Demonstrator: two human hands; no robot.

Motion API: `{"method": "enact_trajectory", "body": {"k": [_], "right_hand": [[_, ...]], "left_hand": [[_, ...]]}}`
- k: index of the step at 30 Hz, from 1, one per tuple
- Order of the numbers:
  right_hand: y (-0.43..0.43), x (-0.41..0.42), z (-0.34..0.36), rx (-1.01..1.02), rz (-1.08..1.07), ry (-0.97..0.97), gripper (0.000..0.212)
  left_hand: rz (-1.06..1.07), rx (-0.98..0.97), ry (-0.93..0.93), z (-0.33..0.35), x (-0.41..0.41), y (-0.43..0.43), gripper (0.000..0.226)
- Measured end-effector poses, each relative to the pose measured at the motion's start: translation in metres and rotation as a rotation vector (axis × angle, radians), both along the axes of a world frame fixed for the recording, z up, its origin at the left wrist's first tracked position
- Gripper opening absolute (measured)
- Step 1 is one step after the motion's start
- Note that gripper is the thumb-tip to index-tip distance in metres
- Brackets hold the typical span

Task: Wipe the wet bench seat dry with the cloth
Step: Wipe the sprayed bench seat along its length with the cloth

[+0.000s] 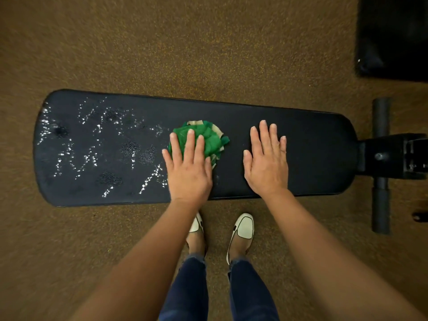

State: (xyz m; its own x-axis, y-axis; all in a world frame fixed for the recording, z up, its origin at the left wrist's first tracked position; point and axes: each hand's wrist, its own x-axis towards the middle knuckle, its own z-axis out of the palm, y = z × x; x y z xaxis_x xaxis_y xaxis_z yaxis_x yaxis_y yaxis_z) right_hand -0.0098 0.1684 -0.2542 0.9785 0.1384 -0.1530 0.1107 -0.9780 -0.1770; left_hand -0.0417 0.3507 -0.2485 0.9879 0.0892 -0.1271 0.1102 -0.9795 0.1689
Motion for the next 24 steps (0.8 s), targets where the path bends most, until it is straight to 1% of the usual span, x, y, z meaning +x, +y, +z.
{"method": "enact_trajectory", "body": {"k": [1,2,3,5,6,7,8,10,11,12,13,15,17,18,19,20,23,24], "right_hand": [[0.000,0.000,0.000,-0.001,0.000,0.003,0.059],[0.000,0.000,0.000,0.003,0.003,0.003,0.059],[-0.001,0.000,0.000,0.010,0.008,0.002,0.059],[-0.003,0.001,0.000,0.019,0.019,0.003,0.059],[-0.003,0.001,0.000,0.019,0.022,0.003,0.059],[-0.003,0.001,0.000,0.017,0.023,0.001,0.059],[-0.003,0.001,0.000,0.015,0.021,-0.003,0.059],[-0.002,0.001,-0.001,0.012,0.014,-0.007,0.059],[-0.002,0.001,-0.001,0.011,0.011,-0.007,0.059],[-0.002,0.000,-0.001,0.011,0.010,-0.007,0.059],[-0.002,0.000,-0.001,0.014,0.012,-0.007,0.059],[-0.003,0.000,0.000,0.028,0.019,-0.006,0.059],[-0.004,0.001,0.000,0.038,0.021,-0.005,0.059],[-0.004,0.001,0.000,0.038,0.021,-0.005,0.059],[-0.004,0.000,0.000,0.035,0.020,-0.007,0.059],[-0.003,0.000,0.000,0.030,0.017,-0.008,0.059],[-0.002,0.000,-0.001,0.017,0.011,-0.003,0.059],[-0.002,0.000,-0.001,0.018,0.011,-0.004,0.060]], "left_hand": [[0.037,-0.027,0.009,0.002,-0.003,-0.017,0.054],[-0.008,-0.049,0.024,0.003,-0.012,-0.032,0.054],[-0.111,-0.054,0.044,0.004,-0.024,-0.039,0.054],[-0.335,-0.014,0.072,0.004,-0.042,-0.025,0.054],[-0.402,0.016,0.065,0.003,-0.040,-0.009,0.054],[-0.411,0.043,0.047,0.001,-0.034,0.004,0.055],[-0.364,0.062,0.018,0.000,-0.023,0.014,0.055],[-0.120,0.066,-0.022,-0.004,0.002,0.016,0.054],[-0.001,0.040,-0.013,-0.002,0.010,0.006,0.054],[0.060,0.005,-0.009,-0.001,0.010,-0.008,0.054],[0.037,-0.017,-0.001,0.000,0.003,-0.022,0.054],[-0.184,-0.018,0.043,0.002,-0.029,-0.031,0.054],[-0.398,0.030,0.081,0.004,-0.049,-0.010,0.055],[-0.448,0.056,0.068,0.004,-0.046,0.003,0.055],[-0.437,0.070,0.044,0.002,-0.036,0.013,0.056],[-0.368,0.069,0.015,0.001,-0.022,0.018,0.056],[0.050,0.015,0.003,-0.001,0.021,0.001,0.056],[0.121,-0.008,0.010,-0.001,0.024,-0.012,0.057]]}}
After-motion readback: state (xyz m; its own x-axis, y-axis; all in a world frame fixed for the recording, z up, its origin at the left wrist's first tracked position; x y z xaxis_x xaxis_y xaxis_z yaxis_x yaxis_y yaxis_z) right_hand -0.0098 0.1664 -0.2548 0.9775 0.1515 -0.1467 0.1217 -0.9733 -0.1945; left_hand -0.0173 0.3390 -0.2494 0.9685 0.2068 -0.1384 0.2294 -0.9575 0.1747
